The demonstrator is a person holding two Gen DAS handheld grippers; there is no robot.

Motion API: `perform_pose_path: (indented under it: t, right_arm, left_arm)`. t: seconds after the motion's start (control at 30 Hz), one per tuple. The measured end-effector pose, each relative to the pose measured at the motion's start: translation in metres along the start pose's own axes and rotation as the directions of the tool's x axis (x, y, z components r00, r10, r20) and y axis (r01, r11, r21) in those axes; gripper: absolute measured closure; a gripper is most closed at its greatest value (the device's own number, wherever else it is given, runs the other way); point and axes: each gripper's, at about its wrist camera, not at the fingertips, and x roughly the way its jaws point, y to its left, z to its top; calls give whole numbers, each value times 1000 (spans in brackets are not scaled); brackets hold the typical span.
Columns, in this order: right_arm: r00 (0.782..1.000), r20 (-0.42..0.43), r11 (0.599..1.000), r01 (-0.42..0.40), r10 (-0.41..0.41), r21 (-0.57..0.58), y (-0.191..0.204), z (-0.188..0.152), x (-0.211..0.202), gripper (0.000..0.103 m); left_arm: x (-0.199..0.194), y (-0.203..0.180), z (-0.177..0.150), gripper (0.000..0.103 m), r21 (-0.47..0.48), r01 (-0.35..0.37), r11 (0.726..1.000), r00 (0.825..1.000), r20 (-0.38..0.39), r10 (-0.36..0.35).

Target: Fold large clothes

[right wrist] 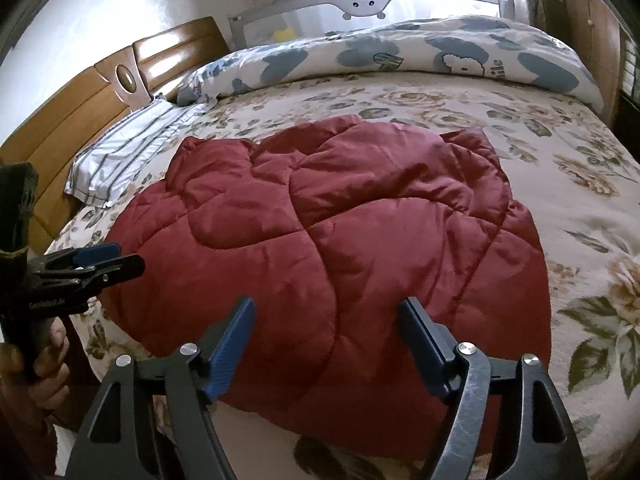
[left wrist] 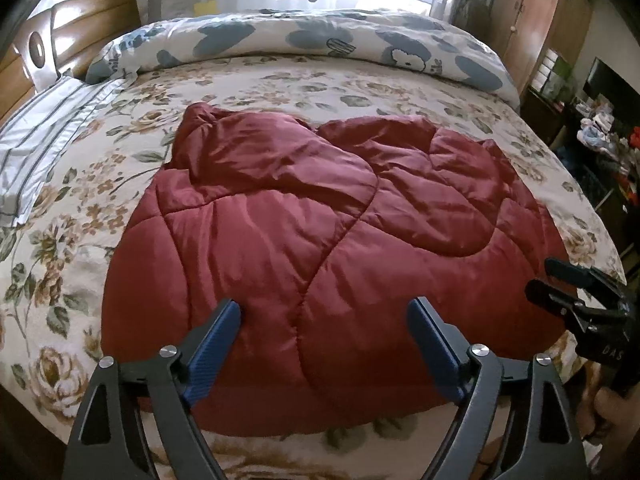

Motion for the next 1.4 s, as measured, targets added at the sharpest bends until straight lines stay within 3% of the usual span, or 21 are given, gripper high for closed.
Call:
perform_pose_path:
  t: [0.17,0.47,0.67,1.03,1.2,1.33,1.4]
  right_arm:
    - [1000,-12,1000,3,-3,5,-1,5,7,25]
    - [997,-47,998,59,-60,-10,-12,10,33,14]
    - [996,-49,996,82,-79,46,-28,13,44,13]
    - [993,-57,992,105,-101,75,-29,18,45,13]
    - [998,-6,996,57,-57,73,-18,35,29,13]
    - [999,-42,998,28,-26,55,-13,49,44,13]
    - [996,-69,997,67,-64,49,-18,54,60,13]
  left_arm:
    - [14,-4,3,12,13,-13,1000,1000,-14,13]
    - [30,-4,15,9,3,-28,1000,999,-35,28]
    - [31,8,25,9,-37,-52,998,998,-46,50]
    - [80,8,37,0,-15,-122,992,988,-100,120]
    - [86,5,38,0,-8,-136,991,986,-97,134]
    - [86,6,38,0,-7,-132,991,986,-99,131]
    - [86,6,38,0,-6,-131,991,987,-99,130]
